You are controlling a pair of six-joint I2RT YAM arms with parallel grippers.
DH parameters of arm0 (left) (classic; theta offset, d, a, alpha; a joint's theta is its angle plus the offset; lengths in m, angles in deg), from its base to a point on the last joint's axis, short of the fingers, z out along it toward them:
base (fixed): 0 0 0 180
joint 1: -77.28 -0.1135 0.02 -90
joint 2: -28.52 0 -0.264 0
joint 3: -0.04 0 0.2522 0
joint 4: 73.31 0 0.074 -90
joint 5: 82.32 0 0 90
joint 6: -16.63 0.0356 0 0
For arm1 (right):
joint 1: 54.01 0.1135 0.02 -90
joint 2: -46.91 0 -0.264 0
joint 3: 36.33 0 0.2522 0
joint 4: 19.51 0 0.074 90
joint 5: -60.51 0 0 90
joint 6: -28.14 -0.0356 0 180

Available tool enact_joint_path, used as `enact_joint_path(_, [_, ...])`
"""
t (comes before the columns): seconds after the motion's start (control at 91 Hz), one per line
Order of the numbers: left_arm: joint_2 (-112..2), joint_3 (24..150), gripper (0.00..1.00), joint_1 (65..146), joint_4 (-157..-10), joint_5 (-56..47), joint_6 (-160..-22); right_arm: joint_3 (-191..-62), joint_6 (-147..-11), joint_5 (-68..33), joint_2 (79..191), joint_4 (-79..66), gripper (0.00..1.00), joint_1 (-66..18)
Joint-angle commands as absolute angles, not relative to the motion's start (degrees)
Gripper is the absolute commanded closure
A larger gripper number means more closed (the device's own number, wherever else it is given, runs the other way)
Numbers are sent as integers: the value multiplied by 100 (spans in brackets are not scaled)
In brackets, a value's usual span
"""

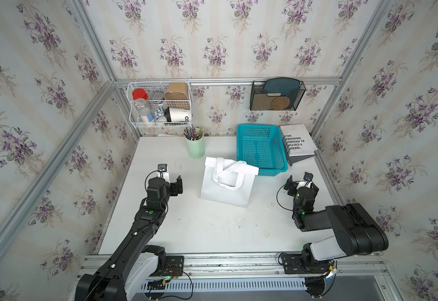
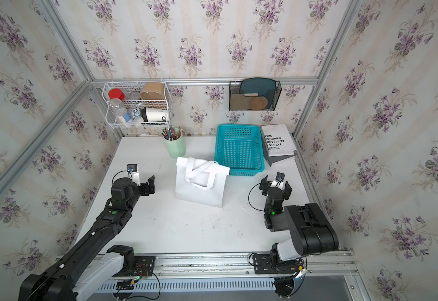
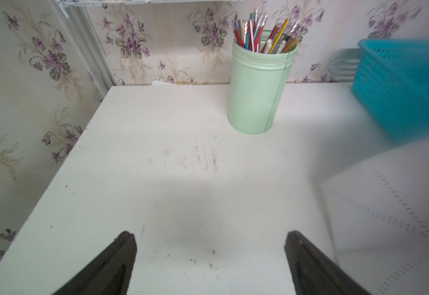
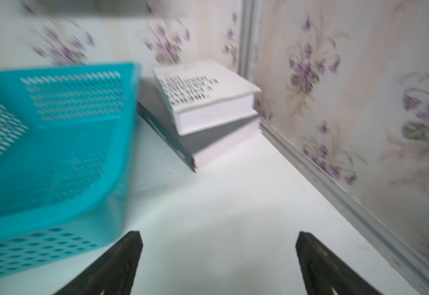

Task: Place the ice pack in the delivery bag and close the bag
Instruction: Reset both arms

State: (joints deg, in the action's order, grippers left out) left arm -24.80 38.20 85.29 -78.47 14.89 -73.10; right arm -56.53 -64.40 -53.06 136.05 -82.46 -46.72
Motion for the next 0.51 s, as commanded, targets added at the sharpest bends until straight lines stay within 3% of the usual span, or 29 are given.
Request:
enact_joint_path(0.0, [-2793, 3559, 4, 8217, -6801, 1249, -6874, -5492, -6535, -4645, 13351, -9016, 0, -4929])
enact_joint_path(0.099, [-3665, 3149, 4, 7833, -5291, 726, -6889, -5888, -6544, -4356, 13517, -8726, 0, -5077])
enact_joint_path(0.176, [-4252, 3485, 4, 7700, -5276, 208, -6789, -6186, -6496, -4204, 13459, -8064, 0, -5068])
enact_joint_path(0.297, [-5910, 3312, 5, 7540, -2884, -218, -6967, -6147, -6279, -3682, 13501, -8226, 0, -5067])
enact_joint_path(0.374, [-5638, 3576, 6, 7545, -4133, -164, -6905, -6160, -6348, -3900, 13523, -8235, 0, -5069])
enact_joint_path(0.461, [-6034, 3323, 3, 7570, -2888, -185, -6872, -5923, -6440, -4092, 13506, -8742, 0, -5067])
enact_joint_path(0.494, [-5907, 3359, 2, 7575, -3281, -82, -6923, -5743, -6466, -4221, 13509, -9112, 0, -5067])
